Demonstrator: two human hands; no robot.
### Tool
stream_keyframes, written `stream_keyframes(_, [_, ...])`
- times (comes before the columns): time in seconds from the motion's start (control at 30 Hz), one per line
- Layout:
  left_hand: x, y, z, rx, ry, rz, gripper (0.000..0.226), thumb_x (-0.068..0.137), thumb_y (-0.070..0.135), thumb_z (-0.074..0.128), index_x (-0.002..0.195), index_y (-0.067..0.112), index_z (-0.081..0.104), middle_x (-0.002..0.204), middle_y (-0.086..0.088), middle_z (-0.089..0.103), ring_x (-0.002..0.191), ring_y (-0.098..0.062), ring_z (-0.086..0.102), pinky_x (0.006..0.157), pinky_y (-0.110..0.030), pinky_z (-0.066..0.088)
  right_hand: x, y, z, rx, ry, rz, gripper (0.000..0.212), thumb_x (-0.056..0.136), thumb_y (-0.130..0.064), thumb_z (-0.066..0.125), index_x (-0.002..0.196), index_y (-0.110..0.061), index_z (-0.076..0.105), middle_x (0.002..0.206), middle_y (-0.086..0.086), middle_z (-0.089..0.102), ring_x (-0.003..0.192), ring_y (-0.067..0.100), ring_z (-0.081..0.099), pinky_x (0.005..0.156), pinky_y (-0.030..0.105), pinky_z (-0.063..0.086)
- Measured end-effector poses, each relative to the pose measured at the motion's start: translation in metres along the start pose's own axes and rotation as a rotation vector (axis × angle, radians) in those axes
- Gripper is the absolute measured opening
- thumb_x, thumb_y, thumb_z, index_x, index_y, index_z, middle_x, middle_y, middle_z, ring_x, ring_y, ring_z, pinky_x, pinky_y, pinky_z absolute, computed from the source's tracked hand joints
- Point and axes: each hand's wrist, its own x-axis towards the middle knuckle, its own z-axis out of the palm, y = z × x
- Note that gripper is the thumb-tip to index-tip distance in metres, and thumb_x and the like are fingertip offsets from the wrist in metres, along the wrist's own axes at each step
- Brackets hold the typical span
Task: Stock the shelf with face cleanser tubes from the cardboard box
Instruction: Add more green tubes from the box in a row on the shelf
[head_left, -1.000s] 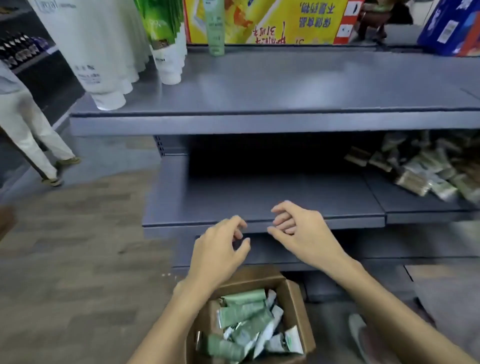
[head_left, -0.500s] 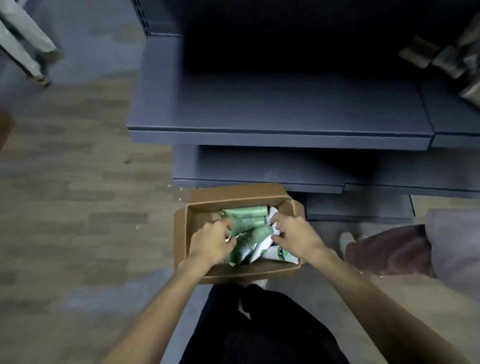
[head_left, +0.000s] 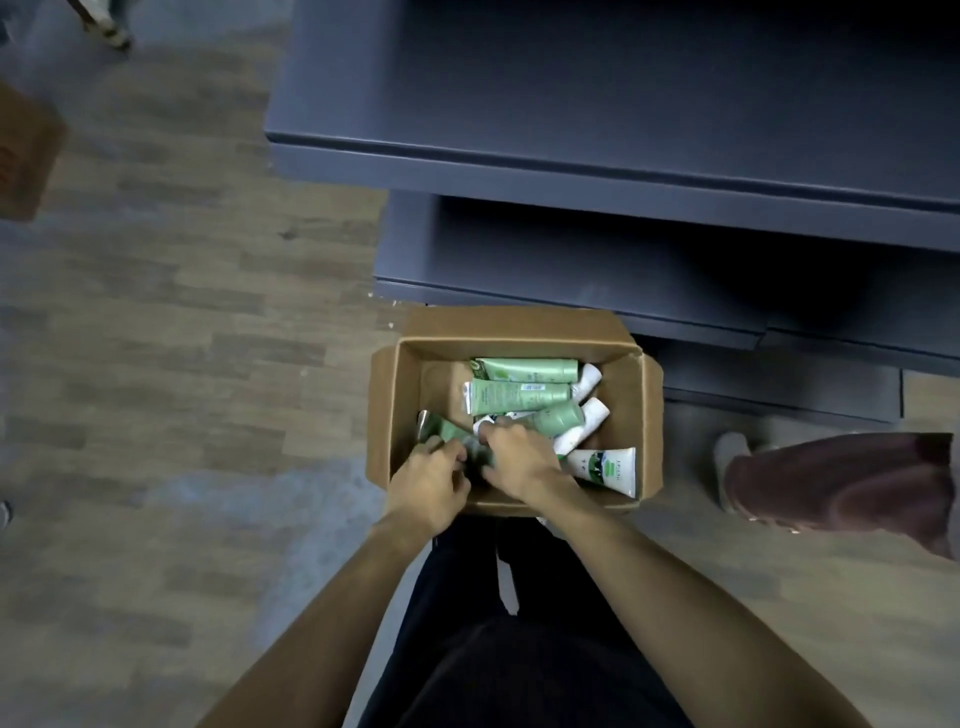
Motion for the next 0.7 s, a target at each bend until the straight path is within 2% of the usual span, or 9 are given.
stream_keyframes(0.1, [-0.003, -0.004, 0.0, -0.013, 0.014, 0.021, 0.023, 0.089, 0.02, 0.06, 0.111, 0.016, 0.065, 0.118, -0.001, 0.061, 0.11, -0.019, 0.059, 0.091, -0.031, 0.05, 0.015, -0.005, 0.012, -0.055, -0.024, 0.002, 0.068, 0.081, -0.02, 0.073, 0.142, -0.024, 0.043, 0.131, 0.007, 0.054, 0.123, 0.031, 0.053, 0.094, 0.041, 0.049])
stream_keyframes(0.17, [-0.005, -0.007, -0.001, -0.013, 0.006, 0.051, 0.024, 0.091, 0.019, 0.059, 0.114, 0.017, 0.065, 0.119, 0.0, 0.06, 0.112, -0.018, 0.058, 0.094, -0.032, 0.049, 0.023, -0.006, 0.015, -0.072, -0.039, 0.017, 0.07, 0.079, -0.017, 0.074, 0.142, -0.02, 0.041, 0.135, 0.008, 0.052, 0.127, 0.029, 0.049, 0.098, 0.042, 0.048])
stream_keyframes(0.23, [-0.007, -0.009, -0.003, -0.003, -0.004, 0.07, 0.026, 0.092, 0.019, 0.057, 0.117, 0.019, 0.064, 0.121, 0.001, 0.059, 0.113, -0.017, 0.056, 0.095, -0.033, 0.049, 0.03, -0.007, 0.016, -0.123, -0.035, -0.002, 0.072, 0.078, -0.015, 0.075, 0.14, -0.014, 0.04, 0.136, 0.01, 0.051, 0.128, 0.029, 0.048, 0.099, 0.041, 0.047])
stream_keyframes(0.33, [-0.008, -0.011, -0.003, -0.013, -0.013, 0.087, 0.028, 0.093, 0.018, 0.055, 0.12, 0.02, 0.063, 0.119, 0.001, 0.058, 0.113, -0.017, 0.054, 0.095, -0.035, 0.049, 0.034, -0.009, 0.02, -0.233, -0.01, -0.075, 0.088, 0.076, -0.009, 0.076, 0.149, -0.009, 0.027, 0.136, 0.014, 0.048, 0.127, 0.03, 0.047, 0.101, 0.04, 0.046])
stream_keyframes(0.47, [-0.009, -0.01, -0.004, -0.058, 0.016, 0.092, 0.026, 0.091, 0.016, 0.058, 0.117, 0.02, 0.064, 0.116, 0.002, 0.06, 0.111, -0.016, 0.055, 0.094, -0.032, 0.049, 0.04, -0.013, 0.021, -0.267, 0.006, -0.13, 0.072, 0.074, 0.0, 0.073, 0.135, -0.009, 0.036, 0.134, 0.016, 0.048, 0.122, 0.032, 0.048, 0.1, 0.038, 0.044])
stream_keyframes(0.57, [-0.009, -0.011, -0.004, -0.095, 0.038, 0.096, 0.026, 0.09, 0.015, 0.059, 0.115, 0.021, 0.064, 0.115, 0.003, 0.061, 0.109, -0.014, 0.056, 0.093, -0.031, 0.049, 0.046, -0.013, 0.018, -0.261, 0.021, -0.12, 0.068, 0.074, -0.005, 0.076, 0.13, -0.009, 0.038, 0.127, 0.017, 0.056, 0.116, 0.032, 0.054, 0.095, 0.039, 0.047])
stream_keyframes(0.63, [-0.007, -0.011, -0.005, -0.102, 0.038, 0.1, 0.025, 0.091, 0.015, 0.059, 0.115, 0.021, 0.063, 0.114, 0.002, 0.061, 0.108, -0.015, 0.056, 0.092, -0.032, 0.05, 0.051, -0.011, 0.015, -0.285, 0.045, -0.105, 0.074, 0.077, -0.016, 0.078, 0.137, -0.008, 0.035, 0.125, 0.017, 0.058, 0.114, 0.032, 0.056, 0.092, 0.04, 0.049])
stream_keyframes(0.7, [-0.006, -0.01, -0.005, -0.102, 0.024, 0.099, 0.025, 0.091, 0.014, 0.059, 0.115, 0.02, 0.063, 0.114, 0.001, 0.061, 0.108, -0.016, 0.056, 0.093, -0.034, 0.05, 0.055, -0.009, 0.013, -0.292, 0.052, -0.105, 0.077, 0.082, -0.024, 0.075, 0.144, -0.007, 0.033, 0.13, 0.016, 0.056, 0.119, 0.032, 0.054, 0.096, 0.04, 0.046])
